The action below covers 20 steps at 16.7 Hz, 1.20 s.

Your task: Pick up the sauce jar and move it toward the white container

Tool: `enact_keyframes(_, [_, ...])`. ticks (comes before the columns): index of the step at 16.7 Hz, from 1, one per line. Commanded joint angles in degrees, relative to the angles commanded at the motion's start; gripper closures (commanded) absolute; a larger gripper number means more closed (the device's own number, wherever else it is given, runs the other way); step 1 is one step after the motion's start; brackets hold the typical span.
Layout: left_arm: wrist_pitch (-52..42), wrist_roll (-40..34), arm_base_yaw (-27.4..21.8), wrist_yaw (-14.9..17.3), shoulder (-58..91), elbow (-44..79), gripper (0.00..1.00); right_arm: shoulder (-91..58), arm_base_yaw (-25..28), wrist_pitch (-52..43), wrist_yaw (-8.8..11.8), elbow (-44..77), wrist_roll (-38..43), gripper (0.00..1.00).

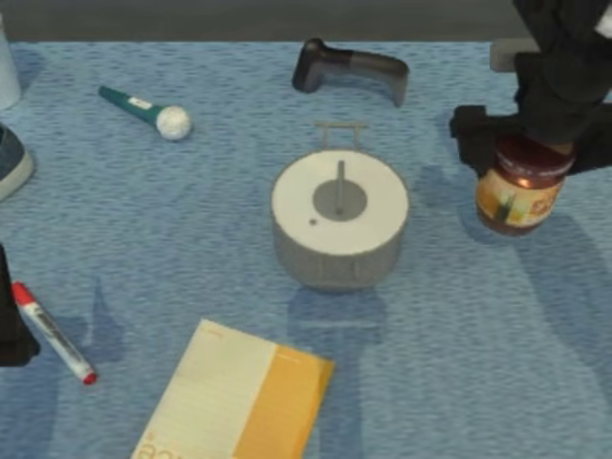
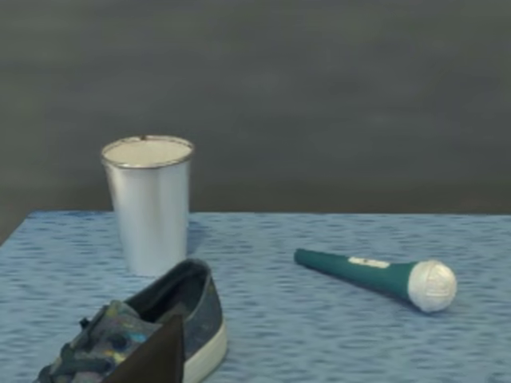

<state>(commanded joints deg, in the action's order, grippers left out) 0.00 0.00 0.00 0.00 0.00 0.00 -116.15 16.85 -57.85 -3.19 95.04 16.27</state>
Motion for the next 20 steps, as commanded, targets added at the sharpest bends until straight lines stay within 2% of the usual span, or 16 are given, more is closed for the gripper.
enact_keyframes(7, [0.00,0.00,0.00,0.00,0.00,0.00,0.00,-0.15,0.28,0.54,-0.16,-0.75,1.32,1.00])
enact_keyframes(14, [0.00,0.00,0.00,0.00,0.00,0.00,0.00,-3.25,0.37,9.78,-0.32,-6.53,1.27,1.00])
enact_keyframes(18, [0.00,0.00,0.00,0.00,0.00,0.00,0.00,-3.47,0.40,10.20,-0.32,-6.86,1.24,1.00])
enact_keyframes(20, [0.00,0.00,0.00,0.00,0.00,0.00,0.00,-3.47,0.40,10.20,-0.32,-6.86,1.24,0.85])
